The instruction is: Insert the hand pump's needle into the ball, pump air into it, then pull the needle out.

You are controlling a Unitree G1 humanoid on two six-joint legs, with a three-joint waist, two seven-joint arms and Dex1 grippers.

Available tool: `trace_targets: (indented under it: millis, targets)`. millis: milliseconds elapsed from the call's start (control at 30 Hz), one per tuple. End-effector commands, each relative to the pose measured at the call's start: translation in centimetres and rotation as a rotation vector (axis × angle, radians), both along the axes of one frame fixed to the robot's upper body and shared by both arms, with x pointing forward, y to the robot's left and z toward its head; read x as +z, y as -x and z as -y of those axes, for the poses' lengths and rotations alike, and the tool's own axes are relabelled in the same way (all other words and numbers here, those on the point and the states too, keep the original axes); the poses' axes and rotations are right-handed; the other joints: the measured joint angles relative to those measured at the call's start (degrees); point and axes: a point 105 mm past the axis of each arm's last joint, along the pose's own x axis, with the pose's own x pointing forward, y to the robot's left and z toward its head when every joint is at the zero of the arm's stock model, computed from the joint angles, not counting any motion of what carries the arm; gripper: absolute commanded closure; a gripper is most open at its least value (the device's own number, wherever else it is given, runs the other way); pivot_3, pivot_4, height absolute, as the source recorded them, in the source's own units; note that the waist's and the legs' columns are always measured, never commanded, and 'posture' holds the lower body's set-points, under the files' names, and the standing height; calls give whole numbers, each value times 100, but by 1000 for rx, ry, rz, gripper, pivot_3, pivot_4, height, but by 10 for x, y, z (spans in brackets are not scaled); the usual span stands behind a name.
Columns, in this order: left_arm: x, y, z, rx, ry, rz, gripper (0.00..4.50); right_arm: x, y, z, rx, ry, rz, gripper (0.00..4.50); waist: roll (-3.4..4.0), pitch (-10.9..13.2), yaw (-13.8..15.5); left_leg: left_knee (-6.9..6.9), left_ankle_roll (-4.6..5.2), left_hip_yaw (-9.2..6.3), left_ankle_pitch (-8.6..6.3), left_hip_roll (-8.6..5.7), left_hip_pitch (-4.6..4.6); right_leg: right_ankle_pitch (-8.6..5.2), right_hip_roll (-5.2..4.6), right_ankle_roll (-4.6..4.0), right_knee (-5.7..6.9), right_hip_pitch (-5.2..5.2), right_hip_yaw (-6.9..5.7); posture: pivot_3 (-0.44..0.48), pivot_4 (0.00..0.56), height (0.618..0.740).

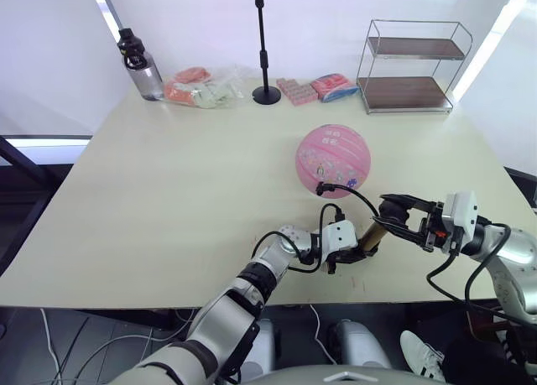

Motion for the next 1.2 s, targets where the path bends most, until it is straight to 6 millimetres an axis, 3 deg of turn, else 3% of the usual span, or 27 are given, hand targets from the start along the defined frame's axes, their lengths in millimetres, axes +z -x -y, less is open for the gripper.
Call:
trace_targets:
  millis: [33,167,233,367,800,900,1200]
  targets:
    - [-42,20,-26,-21,-164,-107,3448,13,-7,21,-53,45,-29,2848,12,9,5,1,0,0,0,-1,-3,3,-6,-5,-1,-2,0,0,150,740]
    - [-41,19,-27,-20,-165,-106,3448,51,-8,23,-27,27,22,2848,45,50,38,1,0,1,0,-5,-22,5,-11,-8,-3,-20,-1,0,150,740]
    - [-42,19,-27,-18,-164,-106,3448,81,-6,24,-1,-4,55,2848,76,82,47,2,0,3,0,-11,-33,6,2,-9,-3,-29,0,0,150,740]
    - [-42,20,-27,-16,-162,-109,3448,114,-1,24,36,-27,92,2848,77,94,54,3,1,6,1,-17,-61,9,0,-9,-3,-55,3,0,150,740]
    - [-43,21,-27,-17,-161,-110,3448,191,16,29,76,-74,161,2848,84,107,53,12,1,8,1,-17,-96,13,-9,-13,-3,-88,4,0,150,740]
    - [-43,21,-25,-18,-158,-113,3448,186,14,30,73,-56,137,2848,92,111,59,11,1,6,1,-18,-110,13,-25,-13,-3,-99,2,0,150,740]
    - [-42,22,-23,-13,-151,-116,3449,93,7,23,51,59,-38,2848,70,94,56,12,1,5,1,-19,-91,18,-6,-1,-4,-81,-2,0,150,740]
